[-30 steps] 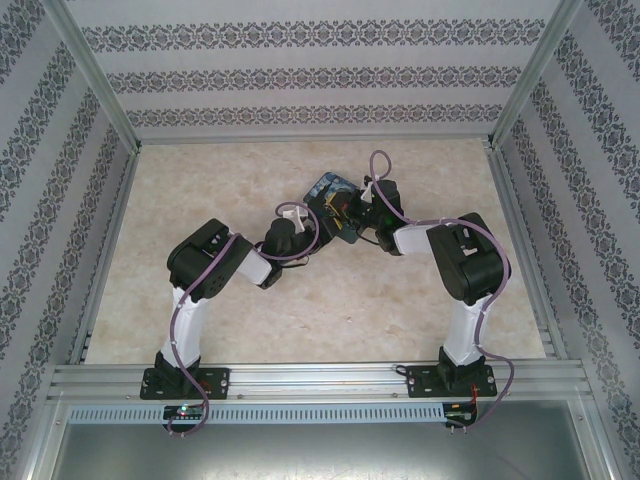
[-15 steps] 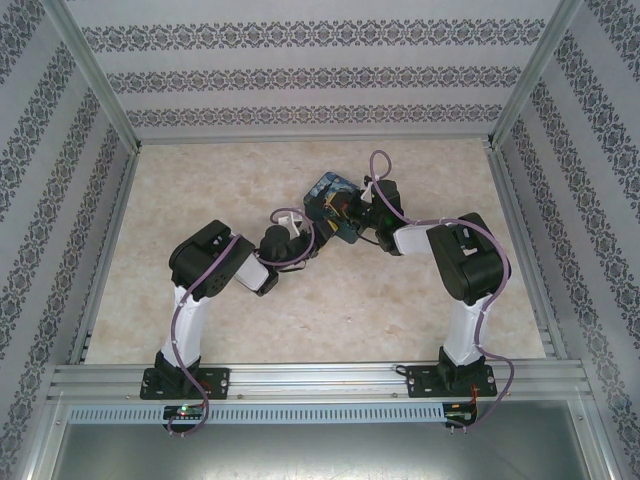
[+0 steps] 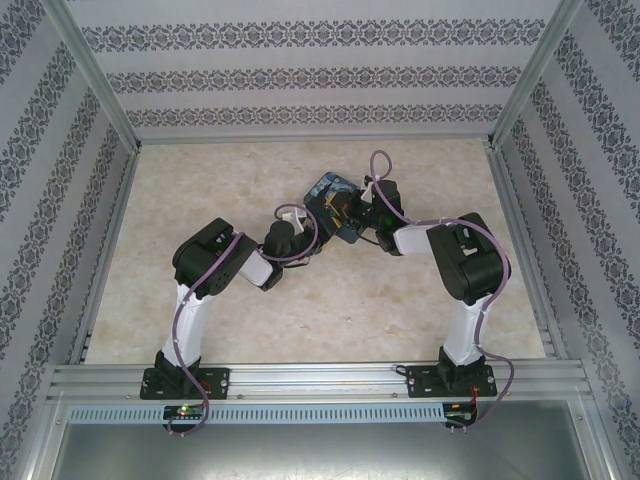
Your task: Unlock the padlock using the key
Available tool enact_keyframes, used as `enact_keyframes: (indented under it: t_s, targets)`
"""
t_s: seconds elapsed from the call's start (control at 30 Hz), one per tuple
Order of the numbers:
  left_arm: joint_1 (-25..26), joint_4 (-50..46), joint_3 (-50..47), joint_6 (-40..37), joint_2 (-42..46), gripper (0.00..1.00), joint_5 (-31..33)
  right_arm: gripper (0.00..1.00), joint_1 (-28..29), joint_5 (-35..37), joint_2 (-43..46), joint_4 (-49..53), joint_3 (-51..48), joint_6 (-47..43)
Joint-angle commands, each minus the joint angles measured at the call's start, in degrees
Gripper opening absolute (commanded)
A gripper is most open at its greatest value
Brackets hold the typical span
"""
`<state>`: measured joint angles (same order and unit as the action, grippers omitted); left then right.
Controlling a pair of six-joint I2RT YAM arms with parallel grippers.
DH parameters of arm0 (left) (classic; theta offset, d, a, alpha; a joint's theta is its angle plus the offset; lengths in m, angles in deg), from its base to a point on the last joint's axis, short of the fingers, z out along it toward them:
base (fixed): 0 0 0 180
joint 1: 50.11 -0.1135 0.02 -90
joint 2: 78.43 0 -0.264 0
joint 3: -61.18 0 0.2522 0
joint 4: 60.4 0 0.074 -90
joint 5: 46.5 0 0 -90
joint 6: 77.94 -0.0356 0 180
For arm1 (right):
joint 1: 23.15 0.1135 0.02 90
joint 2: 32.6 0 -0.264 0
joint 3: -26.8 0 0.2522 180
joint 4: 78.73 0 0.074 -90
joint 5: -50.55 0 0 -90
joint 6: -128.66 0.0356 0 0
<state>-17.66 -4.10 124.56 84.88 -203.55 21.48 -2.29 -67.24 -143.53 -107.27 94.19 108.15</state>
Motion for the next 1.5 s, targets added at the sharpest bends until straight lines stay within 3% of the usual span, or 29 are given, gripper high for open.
enact_keyframes:
  t_s: [0.0, 0.3, 0.57, 0.77, 0.93, 1.03, 1.17, 1.47]
  targets:
    - [-0.93, -8.60, 0.65, -4.39, -1.77, 0.60, 1.50, 0.00, -0.62, 1.43, -3.24, 4.53, -2.34, -0.90]
    - [-1.84, -13.71, -0.83, -7.90, -0.98, 0.58, 3.50, 0.00, -0.74, 1.08, -3.59, 4.32, -2.24, -0.93]
    - [-2.52, -15.19, 0.29, -8.98, -1.87, 0.43, 3.21, 0.00, -0.74, 1.21, -3.81, 4.10, -2.48, -0.85]
    - [-2.52, -15.86, 0.66, -9.19, -2.33, 0.40, 3.11, 0.00, -0.72, 1.10, -3.96, 4.03, -2.50, -0.85]
    - [-2.61, -15.51, -0.09, -8.84, -2.53, 0.40, 3.44, 0.00, -0.74, 1.16, -4.03, 3.90, -2.56, -0.76]
    - [-2.59, -15.40, -0.71, -8.59, -2.40, 0.48, 3.76, 0.00, -0.72, 1.16, -4.03, 3.92, -2.57, -0.76]
    - [-2.66, -15.37, -1.19, -8.55, -2.37, 0.51, 3.80, 0.00, -0.81, 1.19, -4.09, 3.90, -2.56, -0.76]
    - [-3.16, -15.30, -1.37, -8.50, -2.62, 0.41, 3.37, 0.00, -0.74, 1.33, -4.11, 3.95, -2.64, -0.85]
